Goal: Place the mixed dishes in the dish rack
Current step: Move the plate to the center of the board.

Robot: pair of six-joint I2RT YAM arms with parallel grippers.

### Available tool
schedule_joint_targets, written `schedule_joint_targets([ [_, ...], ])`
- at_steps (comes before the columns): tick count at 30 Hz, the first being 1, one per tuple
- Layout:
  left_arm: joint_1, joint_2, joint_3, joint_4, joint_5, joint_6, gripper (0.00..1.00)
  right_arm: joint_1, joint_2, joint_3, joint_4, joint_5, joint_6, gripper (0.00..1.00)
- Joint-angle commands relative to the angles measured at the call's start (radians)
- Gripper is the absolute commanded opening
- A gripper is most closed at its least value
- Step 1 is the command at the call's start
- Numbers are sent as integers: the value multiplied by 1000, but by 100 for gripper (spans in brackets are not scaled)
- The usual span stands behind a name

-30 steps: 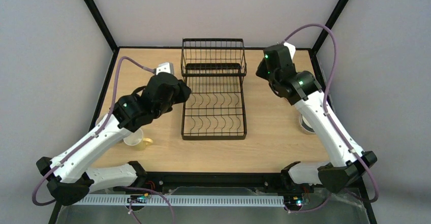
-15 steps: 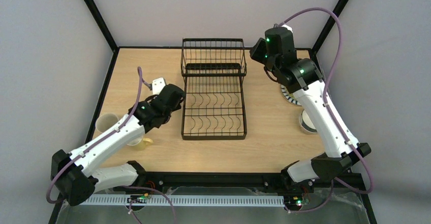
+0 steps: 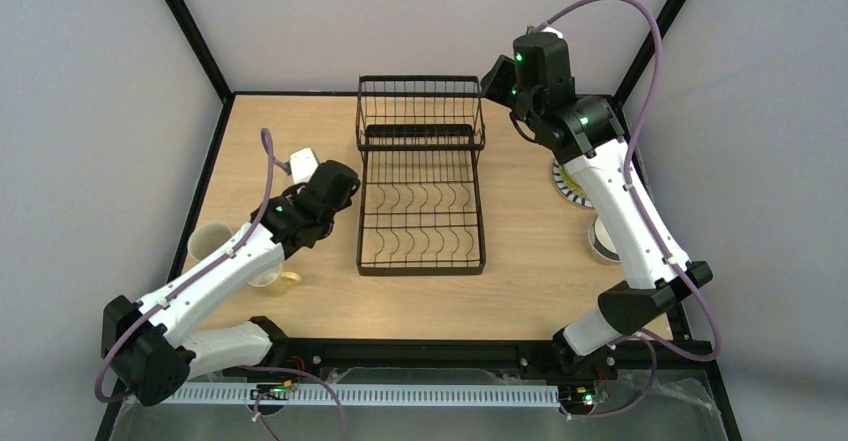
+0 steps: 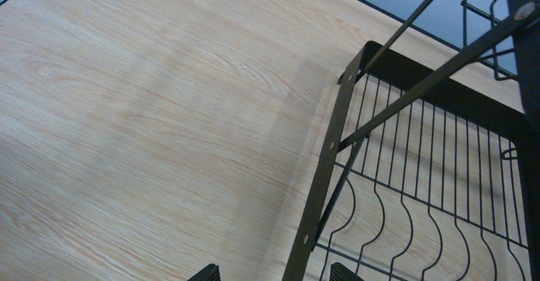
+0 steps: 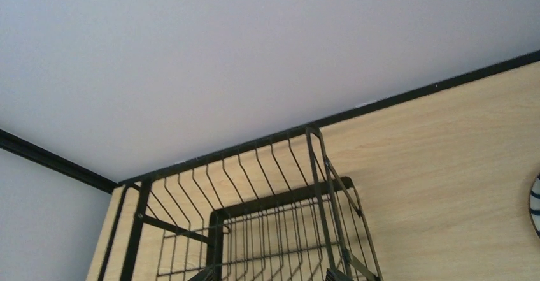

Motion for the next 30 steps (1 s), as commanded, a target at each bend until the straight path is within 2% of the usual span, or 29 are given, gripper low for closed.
schedule_joint_targets([
  [1, 32, -6, -13, 4, -35, -10, 99, -2, 56, 114, -31, -4, -26, 99],
  [8, 105, 3, -28, 24, 18, 17, 99, -3, 140, 198, -48, 40, -23, 100],
  [13, 174, 12, -25, 42, 87, 45, 99, -39, 216, 281, -85, 155, -11, 100],
  [22, 231, 43, 94, 56, 94, 171, 99, -162, 337, 215, -92, 271, 29, 100],
  [30, 236, 44, 103, 100, 107, 313, 99, -282, 327, 86, -18, 299, 60, 100],
])
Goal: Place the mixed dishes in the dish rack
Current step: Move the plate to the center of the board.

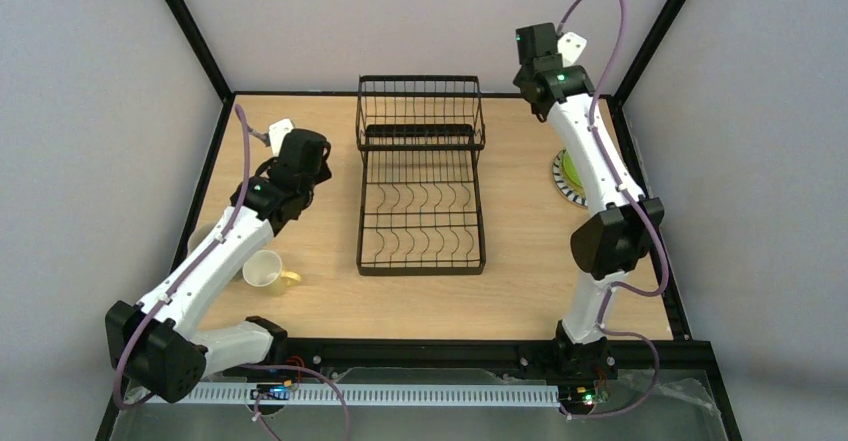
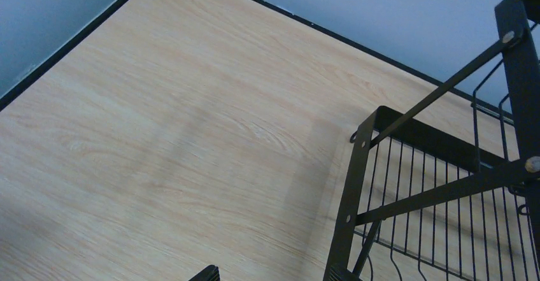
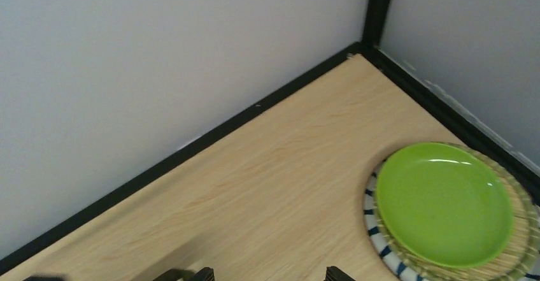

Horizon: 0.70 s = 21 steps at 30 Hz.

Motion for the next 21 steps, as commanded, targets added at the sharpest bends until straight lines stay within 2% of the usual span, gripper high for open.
schedule_joint_targets([
  [1, 8, -2, -13, 50, 18, 104, 99, -74, -26, -78, 44, 41, 36, 100],
  [10, 6, -59, -156, 172, 184, 153, 99, -173, -31, -272, 135, 63, -1, 100],
  [17, 9, 9, -130, 128, 271, 146, 99, -337, -52, -390, 206, -150, 59, 100],
  [21, 9, -11, -152, 143, 286, 133, 99, -381, -42, -441, 221, -218, 109, 100],
])
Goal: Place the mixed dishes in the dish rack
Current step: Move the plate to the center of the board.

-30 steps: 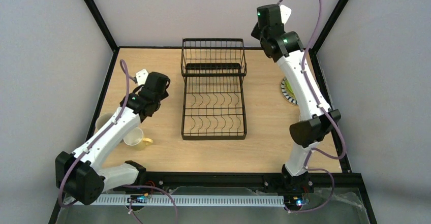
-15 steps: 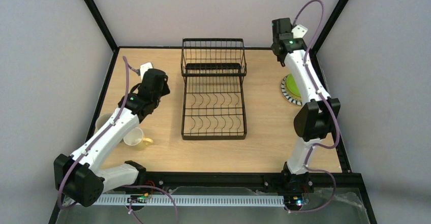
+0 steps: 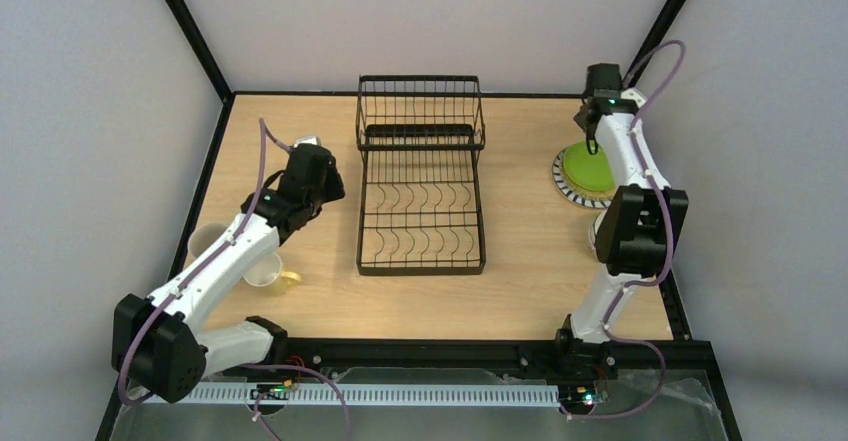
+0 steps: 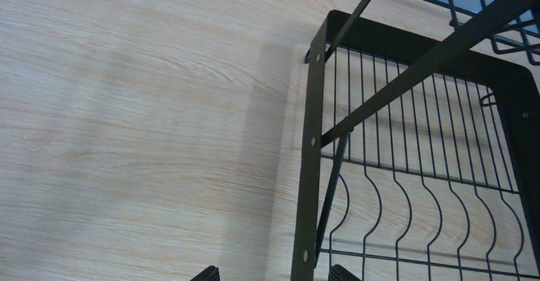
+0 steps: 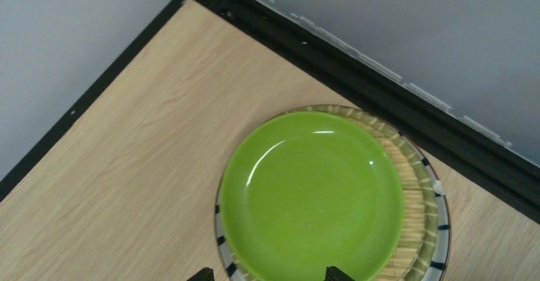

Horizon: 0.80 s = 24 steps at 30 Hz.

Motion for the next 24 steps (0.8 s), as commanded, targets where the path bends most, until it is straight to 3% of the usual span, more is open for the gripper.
schedule_joint_targets([
  [1, 9, -17, -9, 14, 42, -2, 99, -45, -25, -58, 54, -103, 69, 99],
  [11, 9, -74, -50, 16, 59, -8, 99, -182, -64, -271, 150, -250, 150, 100],
  [24, 9, -74, -53, 17, 65, -27, 99, -241, -42, -308, 166, -308, 205, 100],
])
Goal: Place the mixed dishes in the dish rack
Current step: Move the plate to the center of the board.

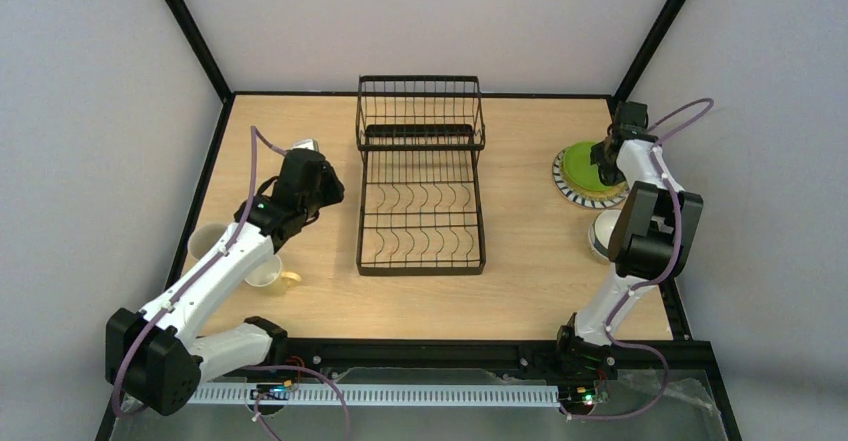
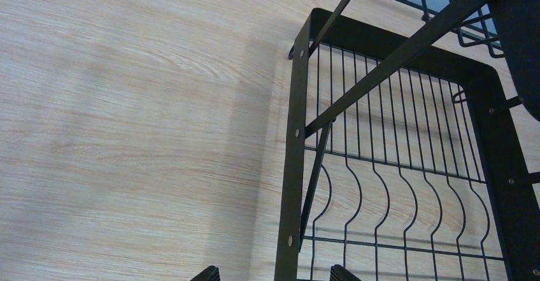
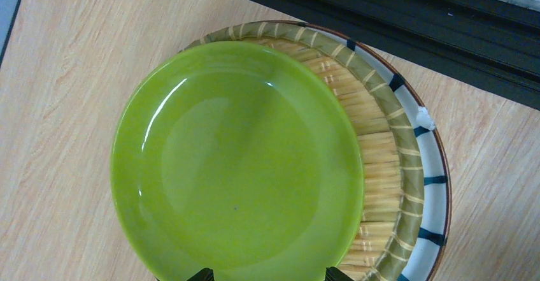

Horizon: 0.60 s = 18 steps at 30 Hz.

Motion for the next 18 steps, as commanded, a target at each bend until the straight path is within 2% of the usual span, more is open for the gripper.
schedule_joint_targets([
  [1, 6, -14, -21, 9, 6, -10, 99, -30, -26, -26, 23, -26, 51, 100],
  [18, 6, -22, -34, 2, -1, -8, 99, -82, -14, -107, 84, -31, 67, 100],
])
